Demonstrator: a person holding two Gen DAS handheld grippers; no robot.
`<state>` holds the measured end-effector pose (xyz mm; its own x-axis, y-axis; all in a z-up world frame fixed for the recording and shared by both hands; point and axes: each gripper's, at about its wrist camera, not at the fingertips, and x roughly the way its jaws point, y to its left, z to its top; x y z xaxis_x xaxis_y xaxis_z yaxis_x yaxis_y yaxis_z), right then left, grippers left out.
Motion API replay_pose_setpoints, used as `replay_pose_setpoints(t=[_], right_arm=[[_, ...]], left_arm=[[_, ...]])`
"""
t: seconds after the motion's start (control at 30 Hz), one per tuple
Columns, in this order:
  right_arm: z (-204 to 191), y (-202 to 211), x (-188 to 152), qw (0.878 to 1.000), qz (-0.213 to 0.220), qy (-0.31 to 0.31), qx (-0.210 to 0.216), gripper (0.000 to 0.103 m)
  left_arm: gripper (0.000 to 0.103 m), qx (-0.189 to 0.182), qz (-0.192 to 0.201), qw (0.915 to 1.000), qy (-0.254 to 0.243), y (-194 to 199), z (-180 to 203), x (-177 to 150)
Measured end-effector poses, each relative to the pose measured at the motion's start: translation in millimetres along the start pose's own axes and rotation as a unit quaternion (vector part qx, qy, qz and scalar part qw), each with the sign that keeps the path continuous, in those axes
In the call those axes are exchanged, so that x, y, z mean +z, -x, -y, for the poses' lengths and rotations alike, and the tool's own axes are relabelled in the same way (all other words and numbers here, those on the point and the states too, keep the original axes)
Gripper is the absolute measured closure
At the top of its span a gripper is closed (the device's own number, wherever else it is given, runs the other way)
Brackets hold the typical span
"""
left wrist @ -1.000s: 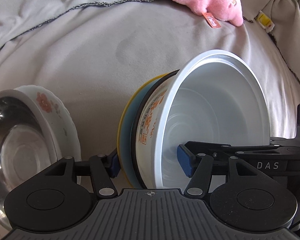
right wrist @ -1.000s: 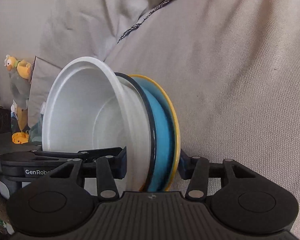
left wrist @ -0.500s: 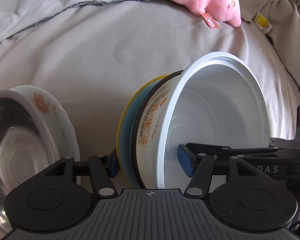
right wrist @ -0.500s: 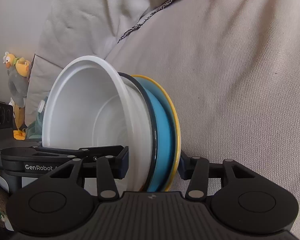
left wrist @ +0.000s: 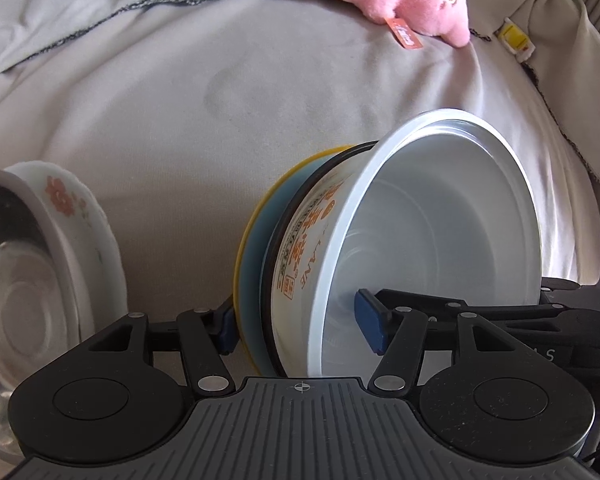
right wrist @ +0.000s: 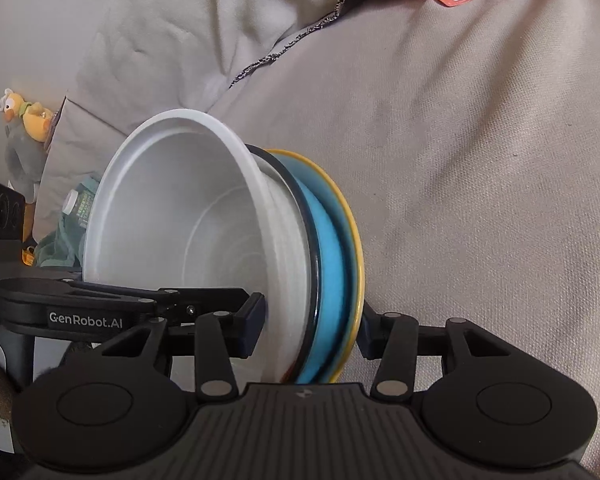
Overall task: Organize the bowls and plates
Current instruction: 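Carry the bowl stack toward the steel bowl on the floral plate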
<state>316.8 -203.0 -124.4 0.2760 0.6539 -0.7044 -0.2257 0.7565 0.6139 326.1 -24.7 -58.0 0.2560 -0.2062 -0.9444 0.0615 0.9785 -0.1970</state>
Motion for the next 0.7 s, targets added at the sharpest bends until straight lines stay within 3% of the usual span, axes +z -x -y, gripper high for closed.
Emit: replay_pose_setpoints(t=[0.13,0.7], right_arm=[[3.1,3.1,1.2,1.000,0.005,-0.015,-0.006,0.058],[-3.4,11.0,-2.8,0.999,0.010,-0.038,-0.013,0.054]], left_arm=[[0.038,0.014,0.010,0.9998,-0.013,0.2,7.6,0.5],[0.045,-0.001,0.028,0.9996,-0.010,16.5,0.6,-2.4]])
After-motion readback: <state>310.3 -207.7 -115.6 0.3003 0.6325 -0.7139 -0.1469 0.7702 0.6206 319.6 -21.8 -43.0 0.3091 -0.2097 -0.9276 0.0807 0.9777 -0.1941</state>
